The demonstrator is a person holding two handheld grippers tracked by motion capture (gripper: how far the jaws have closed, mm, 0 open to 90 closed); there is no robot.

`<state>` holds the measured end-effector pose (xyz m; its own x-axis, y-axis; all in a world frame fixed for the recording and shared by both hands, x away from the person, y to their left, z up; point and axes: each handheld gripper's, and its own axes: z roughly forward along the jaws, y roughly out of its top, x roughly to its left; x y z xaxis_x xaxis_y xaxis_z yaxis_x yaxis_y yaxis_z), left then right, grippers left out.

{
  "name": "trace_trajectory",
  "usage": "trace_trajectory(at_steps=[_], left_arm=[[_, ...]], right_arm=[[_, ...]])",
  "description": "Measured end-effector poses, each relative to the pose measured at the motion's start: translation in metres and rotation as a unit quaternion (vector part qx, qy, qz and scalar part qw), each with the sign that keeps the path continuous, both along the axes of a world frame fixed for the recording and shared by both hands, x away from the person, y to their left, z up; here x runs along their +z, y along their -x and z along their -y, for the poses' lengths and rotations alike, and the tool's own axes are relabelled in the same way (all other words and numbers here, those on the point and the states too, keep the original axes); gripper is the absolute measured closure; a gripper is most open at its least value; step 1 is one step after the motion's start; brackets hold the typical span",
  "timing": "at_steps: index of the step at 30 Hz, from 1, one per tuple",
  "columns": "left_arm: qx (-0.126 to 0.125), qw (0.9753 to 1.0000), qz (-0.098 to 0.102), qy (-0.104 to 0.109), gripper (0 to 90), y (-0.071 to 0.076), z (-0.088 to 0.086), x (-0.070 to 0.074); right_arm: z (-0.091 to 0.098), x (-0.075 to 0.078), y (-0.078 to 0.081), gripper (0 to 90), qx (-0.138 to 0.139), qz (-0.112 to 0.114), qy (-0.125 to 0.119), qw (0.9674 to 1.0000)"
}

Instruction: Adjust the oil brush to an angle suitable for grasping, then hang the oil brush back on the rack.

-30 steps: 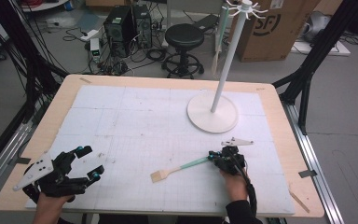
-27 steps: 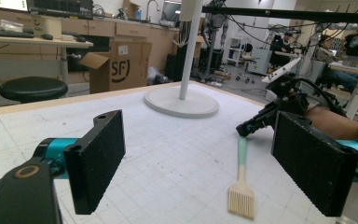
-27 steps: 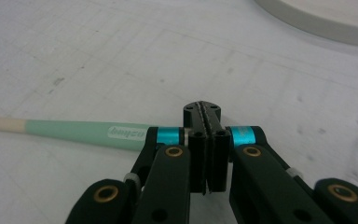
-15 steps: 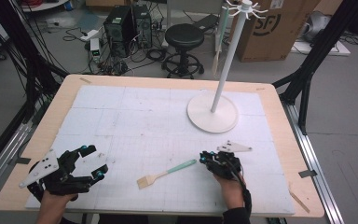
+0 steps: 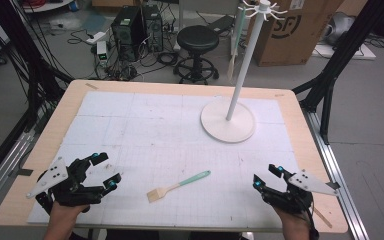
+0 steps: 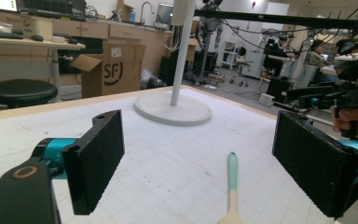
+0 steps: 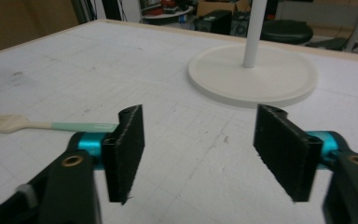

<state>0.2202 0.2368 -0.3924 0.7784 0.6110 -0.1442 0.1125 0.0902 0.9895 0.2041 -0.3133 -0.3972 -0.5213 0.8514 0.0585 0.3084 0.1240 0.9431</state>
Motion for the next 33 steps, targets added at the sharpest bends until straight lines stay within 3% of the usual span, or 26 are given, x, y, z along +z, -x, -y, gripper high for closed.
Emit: trace_trajectory(at_steps=[4, 12, 18, 27, 33], left_arm=[[-0.005, 1.0000, -0.001, -0.005, 17.3, -0.001, 0.006, 0.002], [-0.011, 0.9998, -0.005, -0.014, 17.8, -0.005, 0.012, 0.003], [-0.010, 0.9998, -0.006, -0.013, 17.7, -0.005, 0.013, 0.002], [-0.021, 0.9996, -0.004, -0.017, 17.3, -0.009, 0.023, 0.003], [-0.025, 0.9995, -0.015, -0.013, 17.1, -0.012, 0.027, 0.005]], right_arm=[[0.005, 0.008, 0.010, 19.6, 0.004, 0.013, 0.005, 0.9999], [0.003, 0.015, 0.022, 18.6, 0.008, 0.021, 0.005, 0.9997], [0.002, 0.010, 0.021, 18.6, 0.010, 0.007, 0.007, 0.9999], [0.002, 0.015, 0.025, 18.6, 0.008, 0.012, 0.004, 0.9999], [-0.004, 0.021, 0.021, 18.6, 0.007, 0.014, 0.003, 0.9999]])
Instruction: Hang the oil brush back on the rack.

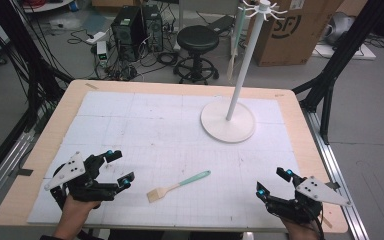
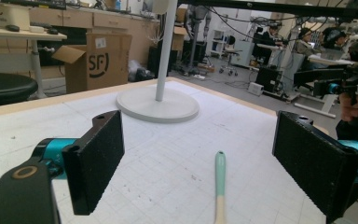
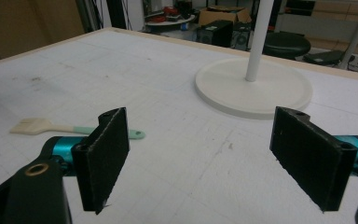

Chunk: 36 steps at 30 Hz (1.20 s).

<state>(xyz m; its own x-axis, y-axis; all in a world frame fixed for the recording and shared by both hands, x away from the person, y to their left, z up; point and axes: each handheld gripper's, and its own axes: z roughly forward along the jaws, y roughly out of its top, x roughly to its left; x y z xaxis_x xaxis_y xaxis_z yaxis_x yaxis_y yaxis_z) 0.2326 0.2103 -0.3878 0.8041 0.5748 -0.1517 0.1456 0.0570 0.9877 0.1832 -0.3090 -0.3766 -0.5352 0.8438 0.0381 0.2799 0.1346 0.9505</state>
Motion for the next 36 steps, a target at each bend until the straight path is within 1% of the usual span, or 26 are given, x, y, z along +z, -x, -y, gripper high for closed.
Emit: trace_trajectory(at_steps=[3, 6, 7, 9, 13, 15, 18, 20, 21, 23, 25, 26, 27, 29, 30, 31, 33, 34, 36], left_arm=[[-0.004, 1.0000, -0.005, -0.003, 17.3, -0.003, 0.003, 0.000], [-0.005, 0.9999, -0.009, -0.014, 17.9, -0.007, 0.011, -0.001], [-0.009, 0.9997, -0.009, -0.019, 18.0, -0.008, 0.015, 0.000], [-0.018, 0.9993, -0.010, -0.031, 18.4, -0.010, 0.023, 0.000], [-0.032, 0.9984, -0.012, -0.045, 19.2, -0.014, 0.044, 0.002], [-0.041, 0.9975, -0.017, -0.055, 19.6, -0.018, 0.055, 0.002], [-0.054, 0.9956, -0.026, -0.072, 21.7, -0.024, 0.071, 0.001], [-0.064, 0.9932, -0.033, -0.091, 22.6, -0.027, 0.081, 0.000], [-0.068, 0.9922, -0.038, -0.097, 23.3, -0.029, 0.086, -0.002], [-0.072, 0.9890, -0.052, -0.118, 25.4, -0.033, 0.095, -0.006], [-0.077, 0.9846, -0.063, -0.144, 29.4, -0.036, 0.103, -0.013], [-0.079, 0.9819, -0.071, -0.157, 32.4, -0.037, 0.107, -0.016], [-0.083, 0.9794, -0.077, -0.167, 33.3, -0.038, 0.111, -0.020], [-0.089, 0.9731, -0.082, -0.196, 35.5, -0.040, 0.117, -0.025], [-0.093, 0.9706, -0.085, -0.205, 37.1, -0.041, 0.119, -0.027], [-0.095, 0.9686, -0.092, -0.210, 37.9, -0.042, 0.121, -0.029], [-0.096, 0.9659, -0.104, -0.217, 39.9, -0.045, 0.125, -0.032], [-0.095, 0.9639, -0.110, -0.223, 41.2, -0.046, 0.127, -0.034], [-0.097, 0.9582, -0.118, -0.242, 43.9, -0.048, 0.132, -0.039]], right_arm=[[-0.005, -0.001, -0.001, 18.6, 0.003, -0.002, -0.005, 1.0000], [-0.008, -0.002, -0.002, 18.6, 0.011, -0.005, 0.005, 0.9999], [-0.008, -0.003, -0.002, 18.6, 0.011, -0.005, 0.009, 0.9999], [-0.008, -0.006, -0.001, 18.6, 0.012, -0.007, 0.008, 0.9999], [-0.008, -0.010, 0.002, 18.7, 0.020, -0.012, 0.017, 0.9996], [-0.007, -0.010, 0.005, 18.7, 0.022, -0.015, 0.016, 0.9995], [-0.003, -0.007, 0.008, 18.6, 0.018, -0.010, 0.009, 0.9998], [-0.001, -0.005, 0.009, 18.6, 0.015, -0.004, 0.005, 0.9999], [0.000, -0.004, 0.010, 18.7, 0.014, -0.003, 0.003, 0.9999], [0.002, -0.003, 0.011, 18.7, 0.012, 0.000, 0.002, 0.9999], [0.003, -0.003, 0.011, 18.7, 0.011, -0.001, 0.002, 0.9999], [0.003, -0.003, 0.011, 18.6, 0.011, 0.000, 0.000, 0.9999], [0.003, -0.003, 0.011, 18.7, 0.010, 0.001, -0.001, 0.9999], [0.004, -0.003, 0.011, 18.7, 0.011, 0.002, 0.000, 0.9999], [0.004, -0.003, 0.012, 18.6, 0.010, 0.000, 0.000, 1.0000], [0.004, -0.003, 0.012, 18.6, 0.009, 0.000, 0.000, 1.0000], [0.003, -0.004, 0.011, 18.7, 0.009, -0.002, -0.001, 1.0000], [0.003, -0.004, 0.011, 18.7, 0.010, -0.002, -0.001, 0.9999], [0.002, -0.004, 0.011, 18.7, 0.011, -0.003, 0.001, 0.9999]])
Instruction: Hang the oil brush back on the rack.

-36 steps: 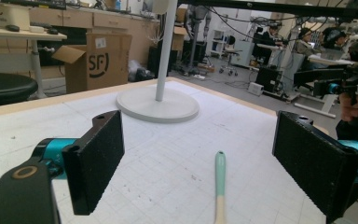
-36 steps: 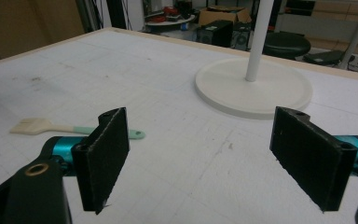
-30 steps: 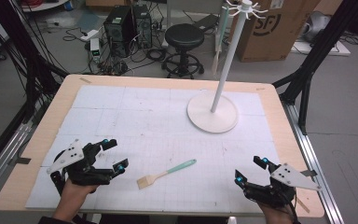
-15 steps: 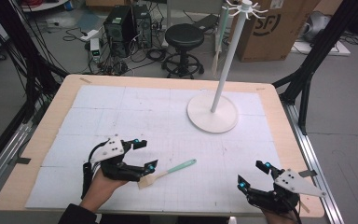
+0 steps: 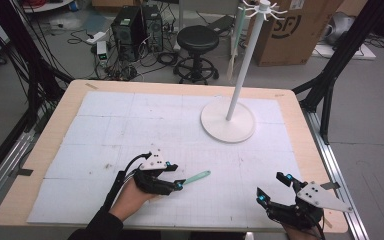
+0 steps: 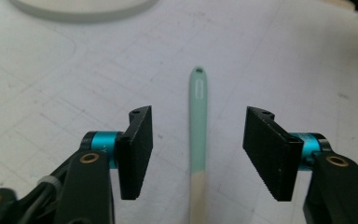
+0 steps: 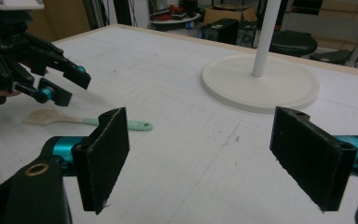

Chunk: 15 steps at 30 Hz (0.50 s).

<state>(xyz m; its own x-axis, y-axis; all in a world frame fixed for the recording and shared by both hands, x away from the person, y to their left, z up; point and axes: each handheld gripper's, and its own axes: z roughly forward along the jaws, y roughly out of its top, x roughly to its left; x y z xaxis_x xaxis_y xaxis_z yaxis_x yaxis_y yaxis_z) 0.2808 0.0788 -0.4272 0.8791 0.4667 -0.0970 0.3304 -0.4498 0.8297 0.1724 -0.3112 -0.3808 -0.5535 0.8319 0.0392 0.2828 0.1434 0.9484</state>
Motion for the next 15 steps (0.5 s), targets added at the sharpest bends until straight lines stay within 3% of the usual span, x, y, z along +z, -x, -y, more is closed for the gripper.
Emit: trace_trajectory(at_steps=[5, 11, 15], left_arm=[[-0.010, 0.9992, -0.007, -0.038, 52.8, -0.002, 0.009, -0.010], [-0.011, 0.9979, -0.017, -0.062, 64.8, -0.005, 0.012, -0.015], [-0.020, 0.9973, -0.011, -0.070, 71.3, -0.004, 0.012, -0.016]], right_arm=[[0.000, -0.001, -0.001, 18.7, 0.002, 0.000, 0.000, 1.0000], [0.000, -0.002, -0.001, 18.7, 0.002, -0.001, -0.001, 1.0000], [0.000, -0.002, -0.001, 18.7, 0.002, -0.002, -0.001, 1.0000]])
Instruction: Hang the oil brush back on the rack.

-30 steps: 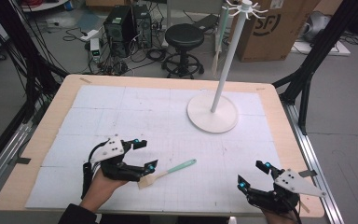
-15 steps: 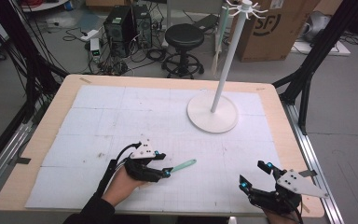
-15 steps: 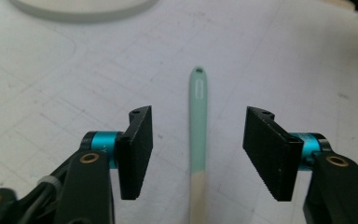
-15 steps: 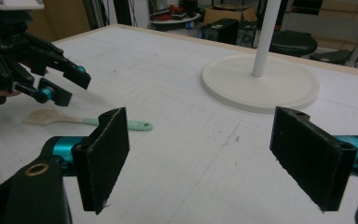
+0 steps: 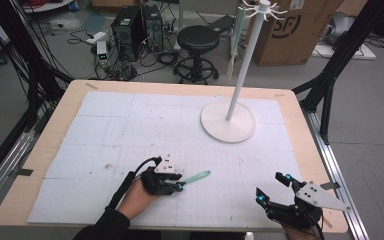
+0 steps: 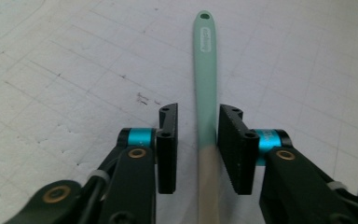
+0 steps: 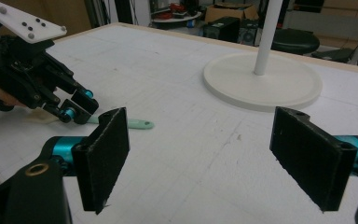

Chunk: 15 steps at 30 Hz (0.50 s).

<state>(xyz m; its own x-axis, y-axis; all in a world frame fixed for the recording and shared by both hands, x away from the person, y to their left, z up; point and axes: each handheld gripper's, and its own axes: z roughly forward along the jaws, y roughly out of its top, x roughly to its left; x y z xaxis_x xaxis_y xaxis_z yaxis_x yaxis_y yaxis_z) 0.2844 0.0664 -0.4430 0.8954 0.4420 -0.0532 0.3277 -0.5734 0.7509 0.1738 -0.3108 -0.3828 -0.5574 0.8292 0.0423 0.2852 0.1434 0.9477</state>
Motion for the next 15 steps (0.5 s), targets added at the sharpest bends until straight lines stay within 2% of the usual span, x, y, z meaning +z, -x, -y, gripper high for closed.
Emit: trace_trajectory(at_steps=[2, 10, 13, 15], left_arm=[[-0.005, 1.0000, 0.004, -0.003, 80.3, 0.0007, 0.0004, 0.0000], [0.002, 1.0000, -0.008, 0.002, 81.5, 0.0000, -0.0005, 0.0002], [0.008, 0.9998, -0.015, 0.007, 81.8, 0.0003, -0.0008, 0.0007], [0.006, 0.9998, -0.012, 0.015, 81.9, 0.0025, -0.0010, 0.0023]], right_arm=[[-0.0010, -0.0003, -0.0003, 18.7, 0.001, -0.002, 0.000, 1.0000], [-0.0038, -0.0028, -0.0021, 18.7, 0.004, -0.005, 0.002, 1.0000], [-0.0041, -0.0039, -0.0028, 18.7, 0.006, -0.006, 0.000, 1.0000], [-0.0044, -0.0039, -0.0028, 18.7, 0.006, -0.006, 0.000, 1.0000]])
